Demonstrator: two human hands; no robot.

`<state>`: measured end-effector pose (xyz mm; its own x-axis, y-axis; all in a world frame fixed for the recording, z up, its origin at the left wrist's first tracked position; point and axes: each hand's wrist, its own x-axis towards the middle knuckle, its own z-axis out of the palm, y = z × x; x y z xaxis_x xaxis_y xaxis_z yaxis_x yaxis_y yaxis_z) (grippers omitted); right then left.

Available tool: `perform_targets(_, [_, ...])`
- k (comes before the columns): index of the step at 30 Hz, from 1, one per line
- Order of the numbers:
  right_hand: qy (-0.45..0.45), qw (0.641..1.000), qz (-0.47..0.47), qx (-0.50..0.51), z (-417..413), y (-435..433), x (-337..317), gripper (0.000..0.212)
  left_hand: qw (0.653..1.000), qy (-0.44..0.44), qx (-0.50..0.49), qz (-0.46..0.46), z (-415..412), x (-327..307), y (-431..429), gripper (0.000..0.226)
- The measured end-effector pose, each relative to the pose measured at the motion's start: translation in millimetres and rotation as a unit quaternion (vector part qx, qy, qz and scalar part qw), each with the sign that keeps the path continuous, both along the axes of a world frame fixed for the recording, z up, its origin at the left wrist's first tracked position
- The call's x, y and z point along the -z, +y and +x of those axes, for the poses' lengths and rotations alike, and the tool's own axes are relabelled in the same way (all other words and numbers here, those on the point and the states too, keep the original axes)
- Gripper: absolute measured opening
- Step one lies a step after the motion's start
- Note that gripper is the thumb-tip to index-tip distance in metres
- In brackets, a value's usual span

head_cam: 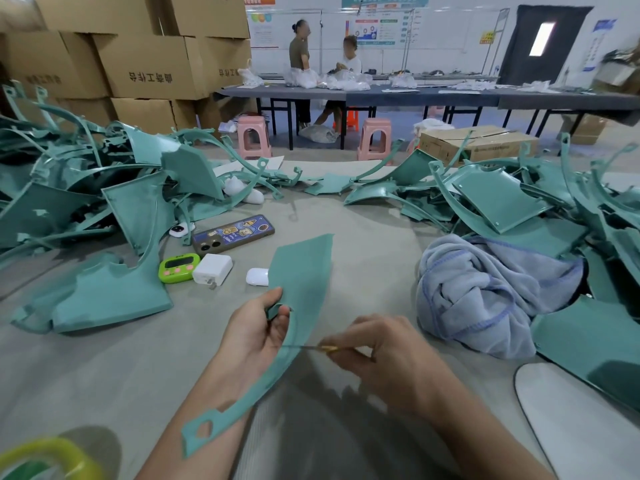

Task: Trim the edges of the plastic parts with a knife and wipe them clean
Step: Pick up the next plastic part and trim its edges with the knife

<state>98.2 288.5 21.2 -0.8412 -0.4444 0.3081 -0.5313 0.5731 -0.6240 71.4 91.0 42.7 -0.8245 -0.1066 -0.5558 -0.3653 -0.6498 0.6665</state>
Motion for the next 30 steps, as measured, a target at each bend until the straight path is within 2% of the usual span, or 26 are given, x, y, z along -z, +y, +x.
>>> perform_targets(2, [-0.058, 0.996, -0.012, -0.063, 6.1, -1.9, -3.9, 0.022, 1.0, -0.005, 0.003, 0.021, -0.5, 0.3, -2.8, 0.027])
perform_targets(4, [-0.112, 0.986, -0.107, -0.061, 7.2, -7.6, -1.1, 0.015, 1.0, -0.002, 0.007, 0.01, -2.1, 2.6, -3.3, 0.025])
perform_targets(7, [-0.118, 0.966, -0.21, 0.091, -6.6, -15.8, 5.0, 0.021, 0.999, 0.002, 0.034, -0.002, -1.2, 4.5, 1.2, 0.026])
perform_targets(9, [-0.075, 0.94, -0.206, 0.261, -22.2, -8.0, 6.4, 0.024, 0.999, -0.002, 0.045, -0.028, -0.8, 5.0, 3.6, 0.024])
perform_targets(10, [-0.051, 0.926, -0.21, 0.311, -27.1, -1.9, 5.0, 0.026, 0.998, -0.003, 0.05, -0.042, -0.6, 5.6, 4.3, 0.022])
perform_targets(11, [-0.033, 0.924, -0.228, 0.305, -28.8, 3.0, 5.5, 0.029, 0.997, -0.003, 0.055, -0.05, -0.4, 6.0, 4.6, 0.022])
perform_targets(13, [-0.033, 0.948, -0.251, 0.193, -22.9, 6.0, 5.6, 0.03, 0.997, -0.001, 0.058, -0.055, -0.7, 6.4, 4.8, 0.022])
perform_targets(15, [-0.063, 0.972, -0.2, 0.105, -11.6, 0.0, 5.9, 0.025, 0.996, -0.005, 0.064, -0.06, -1.2, 5.8, 3.6, 0.023])
perform_targets(17, [-0.052, 0.971, -0.188, 0.14, -14.3, -2.9, 9.3, 0.027, 0.995, -0.012, 0.075, -0.06, -1.3, 4.0, 1.7, 0.025])
perform_targets(19, [-0.023, 0.942, -0.226, 0.247, -24.9, 2.5, 7.4, 0.036, 0.995, -0.019, 0.082, -0.055, -1.2, 3.0, 0.9, 0.024])
perform_targets(20, [-0.021, 0.935, -0.251, 0.251, -26.7, 6.9, 6.3, 0.035, 0.995, -0.02, 0.083, -0.055, -1.4, 3.0, 1.1, 0.023])
perform_targets(22, [-0.037, 0.954, -0.26, 0.148, -23.1, 13.4, 5.0, 0.025, 0.994, -0.025, 0.088, -0.066, -2.0, 3.7, 1.9, 0.024])
perform_targets(24, [-0.098, 0.978, -0.181, 0.042, -12.4, 10.7, 7.1, 0.022, 0.992, -0.029, 0.094, -0.073, -2.3, 5.2, 1.8, 0.024])
perform_targets(26, [-0.092, 0.979, -0.153, 0.096, -15.2, 7.2, 12.4, 0.022, 0.993, -0.029, 0.098, -0.06, -2.3, 5.7, 0.1, 0.024])
perform_targets(28, [-0.049, 0.951, -0.184, 0.245, -27.2, 11.7, 12.3, 0.028, 0.994, -0.024, 0.092, -0.047, -3.2, 6.9, -2.9, 0.035])
perform_targets(29, [-0.038, 0.938, -0.205, 0.277, -30.5, 14.4, 10.2, 0.031, 0.995, -0.021, 0.084, -0.047, -4.0, 7.3, -4.9, 0.04])
perform_targets(30, [-0.035, 0.934, -0.238, 0.264, -30.9, 16.8, 9.3, 0.032, 0.996, -0.02, 0.075, -0.048, -4.6, 6.9, -6.1, 0.04])
